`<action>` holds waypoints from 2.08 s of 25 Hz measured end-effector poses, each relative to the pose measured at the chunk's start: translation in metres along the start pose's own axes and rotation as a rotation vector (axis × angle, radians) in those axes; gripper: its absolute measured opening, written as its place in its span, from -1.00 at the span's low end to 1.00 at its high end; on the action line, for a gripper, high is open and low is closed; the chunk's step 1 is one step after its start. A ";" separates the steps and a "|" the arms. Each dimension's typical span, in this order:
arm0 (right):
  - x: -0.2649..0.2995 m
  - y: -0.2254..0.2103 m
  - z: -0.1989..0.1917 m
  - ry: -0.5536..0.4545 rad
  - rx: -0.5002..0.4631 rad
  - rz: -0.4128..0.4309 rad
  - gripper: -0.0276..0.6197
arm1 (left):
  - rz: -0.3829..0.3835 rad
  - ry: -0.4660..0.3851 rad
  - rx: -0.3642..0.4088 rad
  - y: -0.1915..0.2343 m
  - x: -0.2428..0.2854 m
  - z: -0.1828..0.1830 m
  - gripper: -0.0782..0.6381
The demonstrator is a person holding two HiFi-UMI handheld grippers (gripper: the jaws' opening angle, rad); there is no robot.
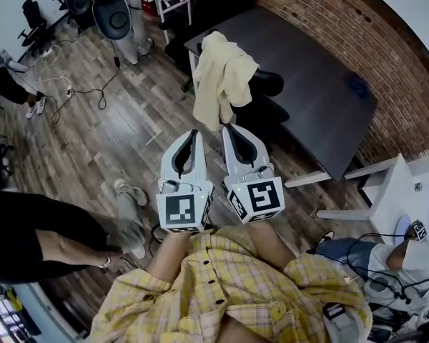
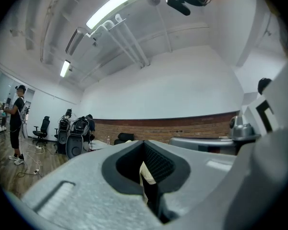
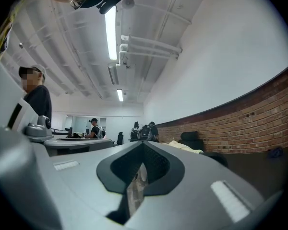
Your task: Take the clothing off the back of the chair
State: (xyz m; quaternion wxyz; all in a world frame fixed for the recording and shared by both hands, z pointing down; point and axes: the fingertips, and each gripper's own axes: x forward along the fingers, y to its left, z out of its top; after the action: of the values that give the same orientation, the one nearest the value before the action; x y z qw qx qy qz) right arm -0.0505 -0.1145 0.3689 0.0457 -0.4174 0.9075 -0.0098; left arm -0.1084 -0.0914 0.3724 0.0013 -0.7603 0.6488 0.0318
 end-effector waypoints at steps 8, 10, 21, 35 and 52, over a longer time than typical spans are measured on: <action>0.051 -0.017 -0.001 0.008 -0.003 -0.095 -0.92 | -0.099 0.008 -0.008 0.029 0.051 0.002 -0.78; 0.056 -0.022 0.000 0.008 -0.008 -0.122 -0.92 | -0.124 0.009 -0.013 0.031 0.061 0.002 -0.78; 0.076 -0.036 -0.002 0.030 -0.029 -0.198 -0.92 | -0.190 0.021 -0.029 0.043 0.091 -0.001 -0.78; 0.085 -0.082 -0.011 0.021 -0.029 -0.215 -0.92 | -0.219 0.043 0.023 0.025 0.144 -0.016 -0.78; 0.090 -0.099 -0.015 0.026 -0.024 -0.192 -0.92 | -0.299 0.123 0.060 0.025 0.207 -0.008 -0.60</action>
State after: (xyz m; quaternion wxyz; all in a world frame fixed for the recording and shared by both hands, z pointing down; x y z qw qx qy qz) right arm -0.0355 -0.2471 0.3827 0.0276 -0.5029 0.8639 -0.0089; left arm -0.1001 -0.3002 0.3707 -0.0108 -0.8484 0.5280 -0.0348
